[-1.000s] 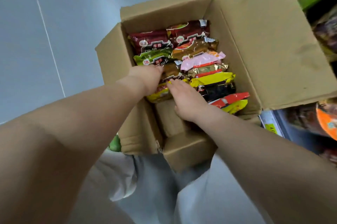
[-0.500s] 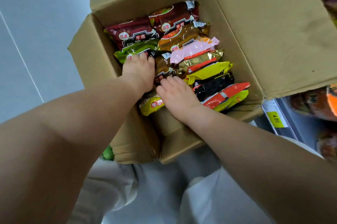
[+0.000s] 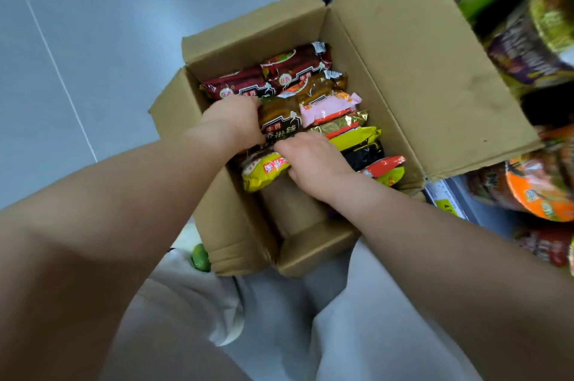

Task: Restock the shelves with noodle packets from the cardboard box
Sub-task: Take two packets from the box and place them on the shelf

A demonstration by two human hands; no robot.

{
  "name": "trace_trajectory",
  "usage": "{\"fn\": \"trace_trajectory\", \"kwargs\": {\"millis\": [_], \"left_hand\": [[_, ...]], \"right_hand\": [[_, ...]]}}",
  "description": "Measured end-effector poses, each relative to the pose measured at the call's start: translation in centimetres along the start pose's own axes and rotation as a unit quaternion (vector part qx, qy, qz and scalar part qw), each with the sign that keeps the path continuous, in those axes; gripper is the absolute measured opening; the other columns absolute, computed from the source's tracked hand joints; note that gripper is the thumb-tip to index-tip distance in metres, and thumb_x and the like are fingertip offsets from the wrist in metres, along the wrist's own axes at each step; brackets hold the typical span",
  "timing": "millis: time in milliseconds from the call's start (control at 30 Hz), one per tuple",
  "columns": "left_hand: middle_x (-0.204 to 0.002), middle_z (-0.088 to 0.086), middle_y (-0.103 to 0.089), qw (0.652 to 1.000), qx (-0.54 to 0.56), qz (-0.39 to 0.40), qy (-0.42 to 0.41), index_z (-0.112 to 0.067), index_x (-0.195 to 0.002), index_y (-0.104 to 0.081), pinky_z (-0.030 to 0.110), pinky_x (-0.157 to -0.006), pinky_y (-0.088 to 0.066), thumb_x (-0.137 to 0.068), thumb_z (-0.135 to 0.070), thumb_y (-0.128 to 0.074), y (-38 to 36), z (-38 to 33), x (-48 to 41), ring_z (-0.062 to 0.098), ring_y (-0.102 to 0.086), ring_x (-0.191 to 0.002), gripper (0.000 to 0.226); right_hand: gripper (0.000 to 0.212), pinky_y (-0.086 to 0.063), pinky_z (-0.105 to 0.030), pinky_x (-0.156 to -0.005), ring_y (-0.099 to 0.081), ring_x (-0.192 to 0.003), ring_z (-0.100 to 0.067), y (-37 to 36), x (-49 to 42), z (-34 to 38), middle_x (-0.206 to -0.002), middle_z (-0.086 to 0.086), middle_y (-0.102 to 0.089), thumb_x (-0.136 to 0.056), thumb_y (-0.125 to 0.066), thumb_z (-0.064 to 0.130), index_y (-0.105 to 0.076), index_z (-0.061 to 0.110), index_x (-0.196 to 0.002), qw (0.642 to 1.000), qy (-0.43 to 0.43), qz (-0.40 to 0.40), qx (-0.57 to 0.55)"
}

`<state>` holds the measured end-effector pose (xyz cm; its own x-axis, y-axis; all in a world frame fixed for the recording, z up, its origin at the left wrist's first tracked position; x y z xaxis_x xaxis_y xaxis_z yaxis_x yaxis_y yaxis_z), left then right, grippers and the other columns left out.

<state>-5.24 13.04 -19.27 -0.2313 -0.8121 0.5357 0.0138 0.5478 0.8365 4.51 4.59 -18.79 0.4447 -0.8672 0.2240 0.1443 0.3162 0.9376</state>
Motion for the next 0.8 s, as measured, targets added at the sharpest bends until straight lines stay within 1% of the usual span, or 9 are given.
{"fn": "trace_trajectory", "kwargs": {"millis": [67,133,233,300,400,500,600,733,800], "left_hand": [[-0.103,0.005,-0.065,0.999,0.034,-0.031,-0.006,-0.022,-0.118,-0.058,0.035,-0.078,-0.051,-0.07,-0.035,-0.073,2.4,0.5,1.3,0.029,-0.06,-0.1,0.052],[-0.107,0.004,-0.067,0.995,0.067,-0.069,0.003,-0.026,-0.122,-0.056,0.035,-0.075,-0.052,-0.072,-0.036,-0.072,3.9,1.5,2.5,0.029,-0.061,-0.099,0.054],[-0.11,0.003,-0.067,0.987,0.099,-0.126,0.025,-0.031,-0.13,-0.049,0.036,-0.074,-0.051,-0.075,-0.035,-0.07,5.9,3.1,3.9,0.029,-0.061,-0.101,0.059],[-0.111,0.004,-0.067,0.983,0.115,-0.141,0.03,-0.031,-0.133,-0.048,0.037,-0.077,-0.051,-0.075,-0.036,-0.071,7.4,3.5,4.6,0.031,-0.061,-0.102,0.062],[-0.109,0.004,-0.068,0.981,0.135,-0.132,0.05,-0.034,-0.131,-0.047,0.039,-0.078,-0.053,-0.074,-0.04,-0.071,10.4,3.5,6.5,0.032,-0.062,-0.099,0.062],[-0.106,0.005,-0.067,0.985,0.125,-0.103,0.054,-0.031,-0.129,-0.049,0.038,-0.077,-0.053,-0.074,-0.044,-0.071,14.8,2.7,9.7,0.031,-0.062,-0.097,0.061],[-0.106,0.004,-0.068,0.988,0.121,-0.083,0.041,-0.026,-0.127,-0.052,0.035,-0.076,-0.051,-0.075,-0.041,-0.072,20.1,1.7,14.3,0.03,-0.062,-0.098,0.058],[-0.105,0.004,-0.068,0.99,0.124,-0.054,0.043,-0.027,-0.123,-0.055,0.034,-0.077,-0.049,-0.073,-0.043,-0.074,27.4,0.3,21.7,0.03,-0.061,-0.1,0.056],[-0.103,0.004,-0.068,0.991,0.119,-0.043,0.049,-0.027,-0.119,-0.057,0.033,-0.076,-0.049,-0.072,-0.045,-0.074,30.9,-0.6,25.6,0.03,-0.061,-0.099,0.054]], "right_hand": [[0.024,-0.038,-0.037,-0.075,-0.056,-0.097,-0.035,2.4,0.5,-0.2,-0.095,-0.01,-0.064,-0.079,-0.056,0.004,-0.058,0.011,-0.102,0.999,-0.046,-0.02,-0.006],[0.021,-0.033,-0.036,-0.068,-0.057,-0.095,-0.035,3.8,0.9,-0.5,-0.095,-0.011,-0.064,-0.082,-0.055,0.008,-0.055,0.012,-0.102,0.995,-0.091,-0.028,0.008],[0.032,-0.038,-0.034,-0.066,-0.059,-0.096,-0.034,5.5,1.4,-1.2,-0.102,-0.01,-0.064,-0.086,-0.054,0.012,-0.051,0.013,-0.118,0.986,-0.166,-0.015,0.001],[0.031,-0.038,-0.032,-0.064,-0.061,-0.094,-0.034,7.1,1.7,-2.0,-0.101,-0.01,-0.065,-0.09,-0.054,0.016,-0.048,0.013,-0.12,0.973,-0.232,0.001,-0.012],[0.031,-0.038,-0.03,-0.064,-0.063,-0.089,-0.033,10.8,2.7,-2.5,-0.098,-0.01,-0.066,-0.091,-0.056,0.03,-0.046,0.014,-0.116,0.948,-0.314,0.014,-0.054],[0.038,-0.043,-0.032,-0.069,-0.061,-0.098,-0.033,15.8,4.8,-2.0,-0.107,-0.01,-0.064,-0.089,-0.059,0.036,-0.047,0.014,-0.118,0.918,-0.375,0.027,-0.124],[0.044,-0.046,-0.034,-0.074,-0.06,-0.102,-0.034,21.9,8.0,-0.2,-0.113,-0.012,-0.062,-0.089,-0.059,0.036,-0.046,0.012,-0.124,0.902,-0.399,0.037,-0.163],[0.041,-0.045,-0.036,-0.078,-0.059,-0.105,-0.035,31.6,13.4,3.0,-0.114,-0.015,-0.061,-0.088,-0.06,0.036,-0.048,0.007,-0.115,0.892,-0.417,0.039,-0.17],[0.04,-0.045,-0.036,-0.076,-0.059,-0.104,-0.035,36.1,15.9,4.4,-0.112,-0.015,-0.062,-0.088,-0.06,0.037,-0.049,0.007,-0.113,0.889,-0.419,0.036,-0.181]]}}
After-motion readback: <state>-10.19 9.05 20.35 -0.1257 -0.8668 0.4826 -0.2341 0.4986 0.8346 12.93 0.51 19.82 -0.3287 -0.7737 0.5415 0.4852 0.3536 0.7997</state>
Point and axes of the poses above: each hand's wrist, its own x-axis away from the middle knuckle, its own y-axis out of the back of the hand, z = x × y, the point moved 6 cm from there along -x, towards the middle knuckle
